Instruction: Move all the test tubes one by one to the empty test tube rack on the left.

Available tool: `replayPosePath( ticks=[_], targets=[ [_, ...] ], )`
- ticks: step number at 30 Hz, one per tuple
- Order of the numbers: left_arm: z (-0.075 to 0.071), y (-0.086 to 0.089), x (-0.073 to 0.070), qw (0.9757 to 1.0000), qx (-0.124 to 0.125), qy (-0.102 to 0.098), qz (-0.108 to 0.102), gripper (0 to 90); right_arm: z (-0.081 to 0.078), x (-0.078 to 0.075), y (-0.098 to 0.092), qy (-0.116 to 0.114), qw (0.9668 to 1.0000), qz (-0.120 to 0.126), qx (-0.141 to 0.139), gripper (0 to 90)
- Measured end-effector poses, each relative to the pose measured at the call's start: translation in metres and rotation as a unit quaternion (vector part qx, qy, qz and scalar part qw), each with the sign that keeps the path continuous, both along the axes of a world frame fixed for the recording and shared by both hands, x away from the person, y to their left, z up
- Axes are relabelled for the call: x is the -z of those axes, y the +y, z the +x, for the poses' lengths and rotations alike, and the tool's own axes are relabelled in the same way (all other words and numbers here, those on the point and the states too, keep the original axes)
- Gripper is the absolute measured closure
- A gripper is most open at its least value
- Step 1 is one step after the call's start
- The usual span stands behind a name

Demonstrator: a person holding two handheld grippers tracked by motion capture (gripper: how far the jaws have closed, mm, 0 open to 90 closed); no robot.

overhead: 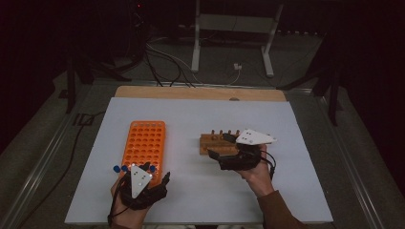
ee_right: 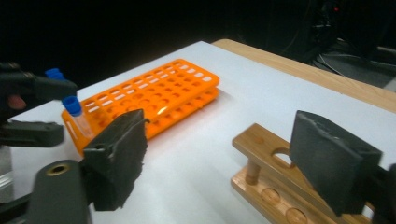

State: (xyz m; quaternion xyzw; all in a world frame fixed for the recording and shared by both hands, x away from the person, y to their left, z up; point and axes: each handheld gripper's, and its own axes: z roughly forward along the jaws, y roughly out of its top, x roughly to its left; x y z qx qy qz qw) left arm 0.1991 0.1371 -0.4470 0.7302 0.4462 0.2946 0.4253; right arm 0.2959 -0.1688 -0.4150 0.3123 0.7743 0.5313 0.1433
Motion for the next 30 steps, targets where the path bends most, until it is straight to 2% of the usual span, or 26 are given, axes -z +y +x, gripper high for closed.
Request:
replayPosePath(
  ticks=[8, 10, 13, 21, 24, 30],
  targets=[
    [0.019, 0.009, -0.019, 0.9993, 0.014, -0.016, -0.030, 17.0, 0.003, 0.004, -0.007, 0.006, 0.9998, -0.007, 0.016, 15.0],
    [0.025, 0.014, -0.023, 0.9988, 0.024, -0.009, -0.042, 15.6, 0.003, 0.005, -0.010, 0.007, 0.9997, -0.006, 0.022, 14.7],
    [0.032, 0.023, -0.026, 0.9986, 0.031, -0.008, -0.042, 10.7, 0.003, 0.006, -0.015, 0.006, 0.9996, -0.008, 0.028, 14.0],
    [0.039, 0.057, -0.038, 0.9977, 0.013, -0.026, -0.061, 1.9, 0.002, 0.007, -0.037, 0.006, 0.9985, -0.010, 0.054, 11.1],
    [0.039, 0.071, -0.041, 0.9976, 0.002, -0.030, -0.063, 1.7, 0.000, 0.007, -0.049, 0.004, 0.9977, -0.007, 0.067, 10.6],
    [0.040, 0.095, -0.039, 0.9977, -0.018, -0.028, -0.059, 0.9, -0.005, 0.011, -0.072, 0.002, 0.9958, -0.002, 0.092, 7.2]
  ],
)
